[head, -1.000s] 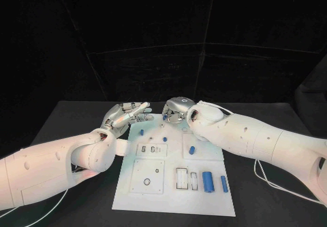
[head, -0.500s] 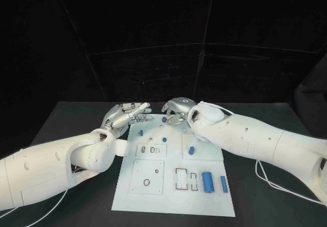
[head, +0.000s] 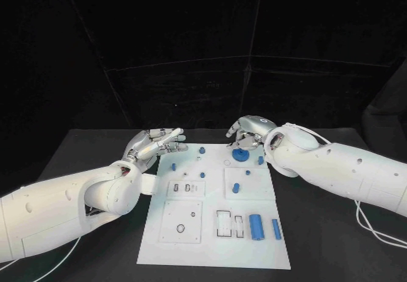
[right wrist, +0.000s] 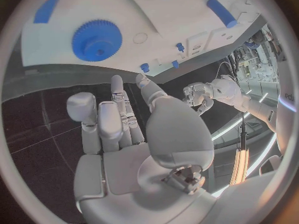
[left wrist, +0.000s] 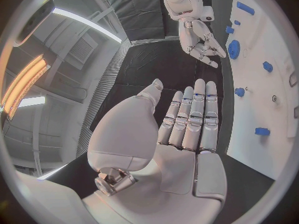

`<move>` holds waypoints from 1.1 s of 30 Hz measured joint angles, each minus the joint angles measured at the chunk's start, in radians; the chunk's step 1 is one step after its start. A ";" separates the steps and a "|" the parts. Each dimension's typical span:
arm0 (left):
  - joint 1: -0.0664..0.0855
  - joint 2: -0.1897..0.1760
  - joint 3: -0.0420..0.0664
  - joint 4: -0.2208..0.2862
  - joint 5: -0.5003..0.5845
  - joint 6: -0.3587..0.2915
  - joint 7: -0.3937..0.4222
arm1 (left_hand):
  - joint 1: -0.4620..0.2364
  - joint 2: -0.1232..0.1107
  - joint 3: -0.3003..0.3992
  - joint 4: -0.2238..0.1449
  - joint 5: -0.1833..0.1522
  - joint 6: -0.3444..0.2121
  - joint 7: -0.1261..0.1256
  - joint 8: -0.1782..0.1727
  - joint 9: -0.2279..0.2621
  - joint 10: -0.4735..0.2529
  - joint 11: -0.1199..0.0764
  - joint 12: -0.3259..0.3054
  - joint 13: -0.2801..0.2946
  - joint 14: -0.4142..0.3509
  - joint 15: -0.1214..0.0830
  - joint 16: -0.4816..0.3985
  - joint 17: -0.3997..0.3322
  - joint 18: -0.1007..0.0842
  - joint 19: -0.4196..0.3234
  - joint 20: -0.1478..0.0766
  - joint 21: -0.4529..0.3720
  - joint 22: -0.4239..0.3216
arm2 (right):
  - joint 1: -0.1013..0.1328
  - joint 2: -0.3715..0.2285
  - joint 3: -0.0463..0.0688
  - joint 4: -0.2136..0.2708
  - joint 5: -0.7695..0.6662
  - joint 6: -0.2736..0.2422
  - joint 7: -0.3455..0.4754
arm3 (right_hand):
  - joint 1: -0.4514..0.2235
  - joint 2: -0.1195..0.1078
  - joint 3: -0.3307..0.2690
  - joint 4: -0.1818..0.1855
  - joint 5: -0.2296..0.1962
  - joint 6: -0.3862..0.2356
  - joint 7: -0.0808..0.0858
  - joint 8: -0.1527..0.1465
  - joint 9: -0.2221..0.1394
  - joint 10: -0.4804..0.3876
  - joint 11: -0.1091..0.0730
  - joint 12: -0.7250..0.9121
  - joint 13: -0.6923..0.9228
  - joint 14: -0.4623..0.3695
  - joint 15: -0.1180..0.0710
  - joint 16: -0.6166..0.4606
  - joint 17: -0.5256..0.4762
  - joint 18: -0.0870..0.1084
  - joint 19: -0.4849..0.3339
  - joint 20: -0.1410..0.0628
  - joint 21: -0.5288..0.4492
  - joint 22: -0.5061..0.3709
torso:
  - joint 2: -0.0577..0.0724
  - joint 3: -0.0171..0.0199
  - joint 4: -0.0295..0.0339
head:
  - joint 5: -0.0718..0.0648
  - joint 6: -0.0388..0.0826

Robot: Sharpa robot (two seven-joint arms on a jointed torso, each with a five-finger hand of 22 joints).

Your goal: Assemble the parts on the task board

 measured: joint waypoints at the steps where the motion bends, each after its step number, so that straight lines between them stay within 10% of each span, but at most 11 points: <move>1: 0.000 0.000 0.000 0.000 0.000 0.000 0.000 | 0.000 0.000 0.002 -0.002 0.000 0.000 0.000 0.000 0.000 0.000 0.000 0.000 0.000 0.000 0.000 0.000 0.000 0.000 0.000 0.000 0.000 0.000 | 0.000 -0.018 0.001 0.010 0.017 0.005 -0.011 | -0.018 -0.009 -0.019 0.019 0.015 -0.003 -0.003 0.000 0.000 0.021 -0.006 0.032 0.026 -0.001 0.000 0.015 0.019 0.000 0.015 -0.004 0.016 0.028 | -0.001 0.0005 -0.0021 | 0.000 0.000; 11: 0.000 0.004 0.000 -0.008 0.000 0.005 -0.002 | 0.000 0.000 0.003 -0.003 0.000 0.000 0.000 0.000 0.000 0.000 0.000 0.000 0.000 0.000 0.000 0.000 0.000 0.000 0.000 0.000 -0.004 -0.001 | 0.003 -0.081 0.005 0.036 0.103 0.086 -0.097 | 0.043 -0.016 -0.207 0.187 0.060 -0.028 -0.003 0.016 -0.001 -0.036 0.000 0.644 0.698 -0.001 -0.007 0.186 0.283 -0.016 0.061 -0.009 0.095 0.161 | -0.002 0.0027 -0.0097 | -0.002 0.001; 33: 0.000 0.012 0.000 -0.021 0.000 0.012 -0.007 | 0.005 0.005 0.003 -0.008 0.000 0.000 0.000 0.000 0.000 0.000 0.000 -0.004 0.000 0.000 0.000 -0.005 0.001 0.000 0.000 0.000 -0.004 -0.002 | 0.003 -0.021 0.005 -0.010 0.044 0.213 -0.157 | 0.155 0.011 -0.263 0.202 0.067 -0.043 0.005 0.037 -0.002 0.021 0.008 0.926 1.022 0.003 0.004 0.247 0.326 -0.031 0.072 0.005 0.107 0.190 | -0.001 0.0013 -0.0071 | -0.005 -0.008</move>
